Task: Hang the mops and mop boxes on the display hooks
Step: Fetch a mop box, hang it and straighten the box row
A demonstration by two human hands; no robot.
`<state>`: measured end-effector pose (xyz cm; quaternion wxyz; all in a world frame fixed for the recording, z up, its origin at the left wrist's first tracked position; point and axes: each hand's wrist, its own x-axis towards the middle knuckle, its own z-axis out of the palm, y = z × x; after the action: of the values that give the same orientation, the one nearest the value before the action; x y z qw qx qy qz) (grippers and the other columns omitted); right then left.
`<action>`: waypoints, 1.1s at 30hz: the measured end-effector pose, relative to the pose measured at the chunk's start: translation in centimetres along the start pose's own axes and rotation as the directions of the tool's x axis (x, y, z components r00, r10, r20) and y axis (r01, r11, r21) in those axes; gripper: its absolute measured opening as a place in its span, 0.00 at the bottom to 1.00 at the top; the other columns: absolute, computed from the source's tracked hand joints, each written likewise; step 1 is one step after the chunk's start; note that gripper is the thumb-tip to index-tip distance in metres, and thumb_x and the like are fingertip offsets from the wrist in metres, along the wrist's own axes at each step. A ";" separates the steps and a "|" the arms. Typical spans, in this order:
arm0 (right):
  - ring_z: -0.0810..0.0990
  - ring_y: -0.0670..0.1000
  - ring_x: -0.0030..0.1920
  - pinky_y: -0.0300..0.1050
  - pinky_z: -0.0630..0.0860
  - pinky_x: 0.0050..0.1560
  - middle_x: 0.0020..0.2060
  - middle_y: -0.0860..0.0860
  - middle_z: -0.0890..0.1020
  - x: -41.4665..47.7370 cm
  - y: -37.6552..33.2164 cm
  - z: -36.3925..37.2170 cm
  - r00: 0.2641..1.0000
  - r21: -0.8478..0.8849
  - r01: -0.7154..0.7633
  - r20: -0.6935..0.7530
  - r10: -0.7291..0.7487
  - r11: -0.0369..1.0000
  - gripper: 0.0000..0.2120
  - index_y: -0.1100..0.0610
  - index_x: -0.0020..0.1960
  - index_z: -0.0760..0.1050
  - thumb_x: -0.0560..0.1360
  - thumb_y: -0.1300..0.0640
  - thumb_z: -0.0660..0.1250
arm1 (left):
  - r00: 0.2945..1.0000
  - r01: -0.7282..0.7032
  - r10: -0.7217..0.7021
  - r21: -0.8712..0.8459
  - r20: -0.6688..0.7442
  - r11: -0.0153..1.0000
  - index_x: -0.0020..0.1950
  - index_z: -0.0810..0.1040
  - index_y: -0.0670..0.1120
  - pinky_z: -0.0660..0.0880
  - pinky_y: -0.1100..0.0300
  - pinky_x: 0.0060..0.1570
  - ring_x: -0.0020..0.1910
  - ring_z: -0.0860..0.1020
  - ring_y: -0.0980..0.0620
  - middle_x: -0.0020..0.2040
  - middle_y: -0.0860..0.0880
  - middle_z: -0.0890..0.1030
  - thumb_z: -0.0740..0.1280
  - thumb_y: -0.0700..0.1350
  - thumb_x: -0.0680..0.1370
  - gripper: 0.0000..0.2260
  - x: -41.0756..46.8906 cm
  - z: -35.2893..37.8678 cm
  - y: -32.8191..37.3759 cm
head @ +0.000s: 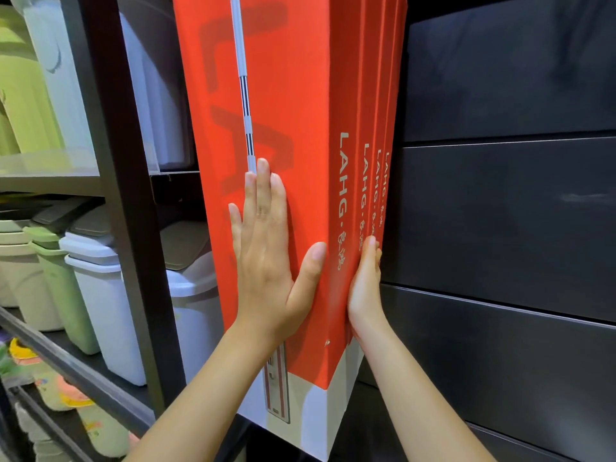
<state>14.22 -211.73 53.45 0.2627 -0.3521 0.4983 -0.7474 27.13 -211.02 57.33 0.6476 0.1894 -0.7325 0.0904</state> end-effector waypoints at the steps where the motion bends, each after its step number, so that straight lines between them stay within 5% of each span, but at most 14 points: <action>1: 0.51 0.47 0.79 0.60 0.51 0.78 0.79 0.42 0.52 -0.3 0.1 0.1 1.000 -0.007 -0.001 -0.007 0.001 1.000 0.54 0.41 0.79 0.45 0.59 0.16 0.45 | 1.000 -0.018 0.018 0.012 -0.001 1.000 0.77 0.52 0.36 0.41 0.44 0.76 0.79 0.46 0.49 0.78 0.47 0.51 0.49 0.59 0.82 0.32 -0.1 -0.2 0.0; 10: 0.48 0.45 0.79 0.57 0.50 0.79 0.80 0.43 0.49 -4.3 0.9 0.2 0.998 -0.044 0.055 -0.007 -0.056 0.997 0.51 0.44 0.80 0.43 0.63 0.20 0.43 | 0.999 -0.040 0.039 0.019 0.031 0.999 0.78 0.49 0.38 0.39 0.42 0.76 0.79 0.43 0.48 0.79 0.53 0.41 0.48 0.59 0.82 0.32 -2.3 0.3 -1.2; 24: 0.51 0.47 0.79 0.60 0.54 0.77 0.79 0.43 0.53 -9.0 3.5 1.2 0.999 -0.123 0.043 -0.023 -0.046 0.991 0.50 0.38 0.78 0.45 0.63 0.15 0.45 | 0.982 -0.068 0.060 0.042 0.182 0.997 0.78 0.48 0.40 0.40 0.44 0.76 0.79 0.43 0.47 0.80 0.53 0.40 0.48 0.61 0.81 0.33 -6.9 -0.4 -2.9; 33: 0.47 0.43 0.79 0.59 0.51 0.78 0.79 0.38 0.50 -12.5 3.8 1.3 0.997 -0.225 0.076 -0.010 -0.080 0.971 0.51 0.38 0.79 0.40 0.61 0.16 0.42 | 0.960 0.100 -0.111 0.056 0.257 0.993 0.79 0.46 0.43 0.37 0.48 0.76 0.79 0.42 0.48 0.80 0.53 0.40 0.48 0.61 0.82 0.33 -10.3 -1.5 -4.4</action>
<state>23.07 -204.54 46.98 0.1870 -0.3919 0.5675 -0.6996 31.13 -212.80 46.98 0.5458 0.2519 -0.7979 0.0457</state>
